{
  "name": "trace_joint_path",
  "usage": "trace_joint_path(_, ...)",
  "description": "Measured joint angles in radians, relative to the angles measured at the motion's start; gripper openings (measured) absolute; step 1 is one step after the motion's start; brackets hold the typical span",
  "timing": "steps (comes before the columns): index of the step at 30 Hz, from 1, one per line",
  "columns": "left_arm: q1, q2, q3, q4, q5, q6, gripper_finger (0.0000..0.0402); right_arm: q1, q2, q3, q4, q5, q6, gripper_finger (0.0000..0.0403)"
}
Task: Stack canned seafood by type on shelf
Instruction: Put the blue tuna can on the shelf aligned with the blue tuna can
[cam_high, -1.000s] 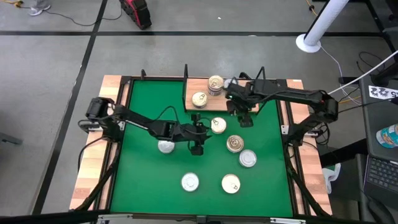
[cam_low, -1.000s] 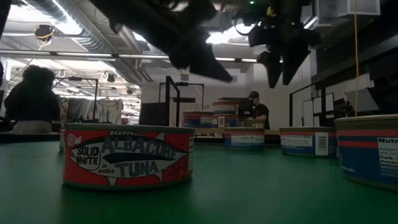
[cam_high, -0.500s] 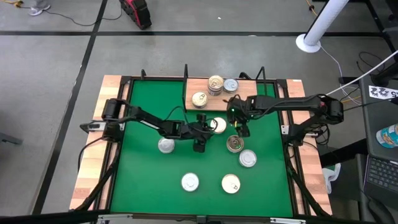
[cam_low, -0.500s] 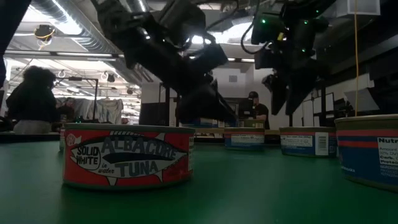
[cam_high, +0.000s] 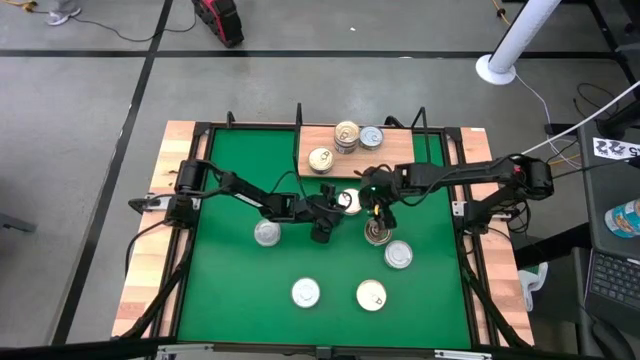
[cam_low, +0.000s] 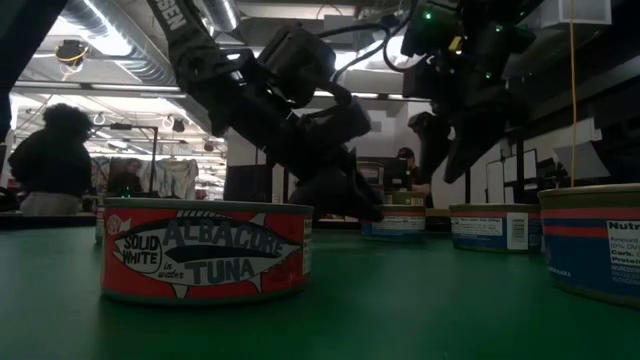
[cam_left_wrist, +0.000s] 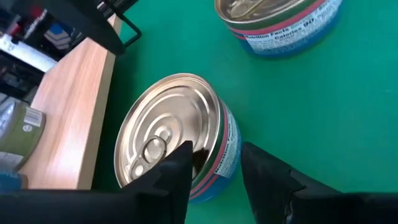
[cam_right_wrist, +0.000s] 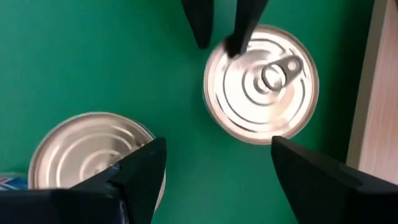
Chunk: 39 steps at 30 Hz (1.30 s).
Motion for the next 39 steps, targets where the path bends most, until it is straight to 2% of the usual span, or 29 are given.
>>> trace_joint_path(12, -0.002, 0.000, 0.001, -0.014, -0.048, 0.230, 0.0059, 0.011, 0.000, 0.000, 0.067, -0.018, 0.000, 0.0287)
trace_joint_path(16, -0.002, -0.001, 0.001, -0.014, -0.054, 0.265, 0.0036, 0.011, 0.000, 0.000, 0.080, -0.018, 0.000, 0.0287)
trace_joint_path(21, -0.005, -0.002, 0.001, -0.012, -0.053, 0.249, 0.0006, 0.011, 0.000, 0.000, 0.082, -0.018, 0.000, 0.0287)
trace_joint_path(29, -0.003, -0.013, 0.001, -0.016, -0.053, 0.150, 0.0002, 0.011, 0.000, 0.000, 0.082, -0.011, -0.001, 0.0287)
trace_joint_path(36, -0.003, -0.025, 0.000, -0.022, -0.049, 0.091, 0.0001, 0.011, 0.001, 0.000, 0.081, 0.112, -0.004, 0.0287)
trace_joint_path(39, -0.005, -0.025, 0.000, -0.019, -0.050, 0.061, 0.0001, 0.011, 0.001, 0.000, 0.081, 0.126, -0.004, 0.0287)
